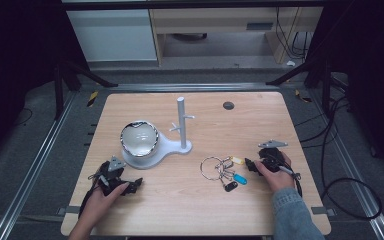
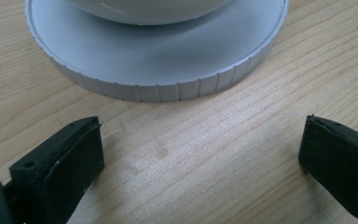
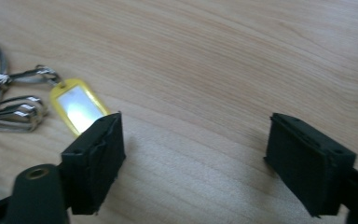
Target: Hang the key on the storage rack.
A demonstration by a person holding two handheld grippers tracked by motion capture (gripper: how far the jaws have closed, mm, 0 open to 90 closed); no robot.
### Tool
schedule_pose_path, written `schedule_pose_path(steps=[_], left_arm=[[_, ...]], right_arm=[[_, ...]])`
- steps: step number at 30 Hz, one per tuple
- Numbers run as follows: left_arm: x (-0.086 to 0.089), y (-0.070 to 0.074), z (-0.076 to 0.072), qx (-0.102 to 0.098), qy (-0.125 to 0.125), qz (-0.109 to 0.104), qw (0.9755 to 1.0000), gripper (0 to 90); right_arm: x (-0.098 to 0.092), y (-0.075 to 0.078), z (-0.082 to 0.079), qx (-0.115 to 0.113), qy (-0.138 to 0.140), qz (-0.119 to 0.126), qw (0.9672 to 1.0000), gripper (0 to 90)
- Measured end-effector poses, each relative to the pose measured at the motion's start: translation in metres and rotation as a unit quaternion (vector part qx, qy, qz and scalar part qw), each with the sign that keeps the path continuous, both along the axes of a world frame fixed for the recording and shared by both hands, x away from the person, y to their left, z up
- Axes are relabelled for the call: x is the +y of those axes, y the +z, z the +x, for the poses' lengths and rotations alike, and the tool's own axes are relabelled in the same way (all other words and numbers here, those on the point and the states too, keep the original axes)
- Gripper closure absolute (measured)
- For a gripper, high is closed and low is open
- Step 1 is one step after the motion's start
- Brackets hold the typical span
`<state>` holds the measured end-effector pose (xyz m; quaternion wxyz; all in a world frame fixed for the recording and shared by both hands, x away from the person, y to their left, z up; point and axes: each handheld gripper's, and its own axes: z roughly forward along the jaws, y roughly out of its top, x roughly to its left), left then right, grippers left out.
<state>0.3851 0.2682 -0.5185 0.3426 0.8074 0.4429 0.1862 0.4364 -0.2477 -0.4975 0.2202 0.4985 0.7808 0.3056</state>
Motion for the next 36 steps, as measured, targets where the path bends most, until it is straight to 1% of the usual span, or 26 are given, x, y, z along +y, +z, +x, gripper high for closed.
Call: schedule_pose_path(steps=[1,4,8,9,10,12,13,14,16,17,18,19,20,21,22,23,24,25,26,27,28,29,30,34,35,36], left_arm=[[0.000,0.000,0.000,0.000,0.000,0.000,1.0000,0.0],[-0.001,0.000,0.000,-0.001,0.001,-0.002,1.0000,0.0],[-0.001,0.000,0.000,-0.001,0.003,-0.002,1.0000,0.0],[-0.001,0.000,0.000,-0.001,0.003,-0.002,1.0000,0.0],[-0.001,0.000,0.000,-0.001,0.004,-0.002,1.0000,0.0],[-0.001,0.000,-0.001,-0.002,0.006,-0.002,1.0000,0.0],[-0.001,0.000,-0.001,-0.002,0.006,-0.002,1.0000,0.0],[-0.001,0.000,-0.001,-0.002,0.006,-0.003,1.0000,0.0],[-0.001,0.000,-0.001,-0.001,0.006,-0.003,1.0000,0.0],[-0.001,0.000,-0.001,-0.001,0.006,-0.003,1.0000,0.0],[-0.001,0.000,-0.001,-0.002,0.006,-0.003,1.0000,0.0],[-0.001,0.000,-0.001,-0.002,0.006,-0.003,1.0000,0.0],[-0.001,0.000,-0.001,-0.001,0.005,-0.003,1.0000,0.0],[-0.001,0.000,-0.001,-0.001,0.005,-0.003,1.0000,0.0],[-0.001,0.000,-0.001,-0.002,0.005,-0.003,1.0000,0.0],[-0.001,0.000,-0.001,-0.002,0.005,-0.003,1.0000,0.0],[-0.001,0.000,-0.001,-0.002,0.005,-0.003,1.0000,0.0],[-0.001,0.000,-0.001,-0.002,0.005,-0.003,1.0000,0.0],[-0.001,0.000,-0.001,-0.002,0.005,-0.003,1.0000,0.0],[-0.001,0.000,-0.001,-0.002,0.005,-0.003,1.0000,0.0],[-0.001,0.000,-0.001,-0.002,0.004,-0.003,1.0000,0.0],[-0.001,0.000,-0.001,-0.002,0.004,-0.003,1.0000,0.0],[-0.001,0.000,-0.001,-0.002,0.005,-0.003,1.0000,0.0],[-0.001,0.000,-0.001,-0.002,0.004,-0.003,1.0000,0.0],[-0.001,0.000,-0.001,-0.002,0.004,-0.003,1.0000,0.0],[-0.001,0.000,-0.001,-0.002,0.004,-0.003,1.0000,0.0]], right_arm=[[0.000,0.000,0.000,0.000,0.000,0.000,1.0000,20.2],[0.007,0.020,0.005,0.023,0.036,-0.022,0.9988,27.0],[0.020,0.045,0.010,0.051,0.090,-0.042,0.9937,32.9],[0.020,0.045,0.010,0.051,0.090,-0.042,0.9937,32.9],[0.027,0.055,0.011,0.055,0.113,-0.057,0.9904,38.0],[0.034,0.062,0.012,0.064,0.140,-0.065,0.9860,43.6],[0.034,0.062,0.012,0.064,0.140,-0.065,0.9860,43.6],[0.041,0.066,0.013,0.074,0.162,-0.078,0.9810,48.0],[0.048,0.067,0.014,0.084,0.183,-0.088,0.9754,54.7],[0.048,0.067,0.014,0.084,0.183,-0.088,0.9754,54.7],[0.054,0.065,0.016,0.095,0.203,-0.098,0.9697,62.5],[0.054,0.065,0.016,0.095,0.203,-0.098,0.9697,62.5],[0.059,0.062,0.017,0.107,0.215,-0.106,0.9649,68.2],[0.059,0.062,0.017,0.107,0.215,-0.106,0.9649,68.2],[0.064,0.060,0.018,0.113,0.232,-0.115,0.9592,73.6],[0.064,0.060,0.018,0.113,0.232,-0.115,0.9592,73.6],[0.069,0.059,0.019,0.117,0.241,-0.124,0.9555,77.8],[0.069,0.059,0.019,0.117,0.241,-0.124,0.9555,77.8],[0.073,0.058,0.019,0.120,0.250,-0.127,0.9522,80.1],[0.073,0.058,0.019,0.120,0.250,-0.127,0.9522,80.1],[0.078,0.055,0.019,0.125,0.261,-0.135,0.9477,81.5],[0.078,0.055,0.019,0.125,0.261,-0.135,0.9477,81.5],[0.080,0.052,0.020,0.128,0.268,-0.140,0.9447,81.5],[0.084,0.047,0.022,0.129,0.280,-0.147,0.9400,77.8],[0.084,0.047,0.022,0.129,0.280,-0.147,0.9400,77.8],[0.086,0.044,0.022,0.130,0.287,-0.151,0.9370,73.9]])
